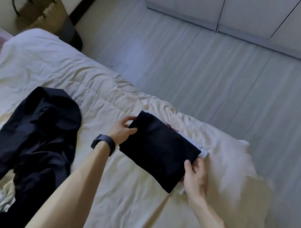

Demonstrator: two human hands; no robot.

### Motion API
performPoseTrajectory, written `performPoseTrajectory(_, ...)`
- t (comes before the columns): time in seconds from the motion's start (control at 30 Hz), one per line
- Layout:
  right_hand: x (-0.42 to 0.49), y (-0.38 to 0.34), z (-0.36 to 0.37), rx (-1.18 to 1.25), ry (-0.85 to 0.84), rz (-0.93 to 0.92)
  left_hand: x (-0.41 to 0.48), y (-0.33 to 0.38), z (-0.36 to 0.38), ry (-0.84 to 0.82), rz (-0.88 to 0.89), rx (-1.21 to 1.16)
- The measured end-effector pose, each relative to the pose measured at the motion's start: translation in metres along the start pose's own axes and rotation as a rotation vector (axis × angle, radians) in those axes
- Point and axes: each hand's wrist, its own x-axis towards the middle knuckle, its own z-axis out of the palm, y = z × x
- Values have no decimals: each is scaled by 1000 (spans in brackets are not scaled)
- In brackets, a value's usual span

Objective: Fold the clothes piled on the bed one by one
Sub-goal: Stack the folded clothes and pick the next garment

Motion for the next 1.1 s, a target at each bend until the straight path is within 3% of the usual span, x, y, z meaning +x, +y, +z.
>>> performPoseTrajectory(0.07, 10, 9, 0, -64, 19, -30, 14, -13, 13, 39, 26, 95)
performPoseTrajectory(0.2, 13, 13, -5, -125, 12, -98, 19, -26, 23, 125, 84, 34)
performPoseTrajectory(0.43, 10, 1, -10, -158, 54, -115, 8, -30, 12, 66, 103, 17)
performPoseTrajectory(0.57, 5, -4, -9, -181, 93, -144, 3, -28, 24, 230, 165, 121)
performPoseTrajectory(0.63, -2, -6, -9, -250, 209, -323, -9, -32, 42, 429, 293, 349)
performPoseTrajectory(0.7, -8, -6, -1, -418, 308, -707, -21, -35, 65, 503, 512, 527)
performPoseTrajectory(0.77, -9, -4, 16, -636, 210, -994, -19, -39, 84, 409, 648, 687)
performPoseTrajectory(0.8, -6, -3, 26, -758, 130, -1039, -14, -43, 89, 349, 652, 767)
performPoseTrajectory(0.93, 29, 15, 38, -1229, -92, -974, 16, -66, 80, 248, 454, 845)
performPoseTrajectory(1.1, 71, 32, 6, -1386, -163, -1123, 30, -75, 75, 261, 346, 787)
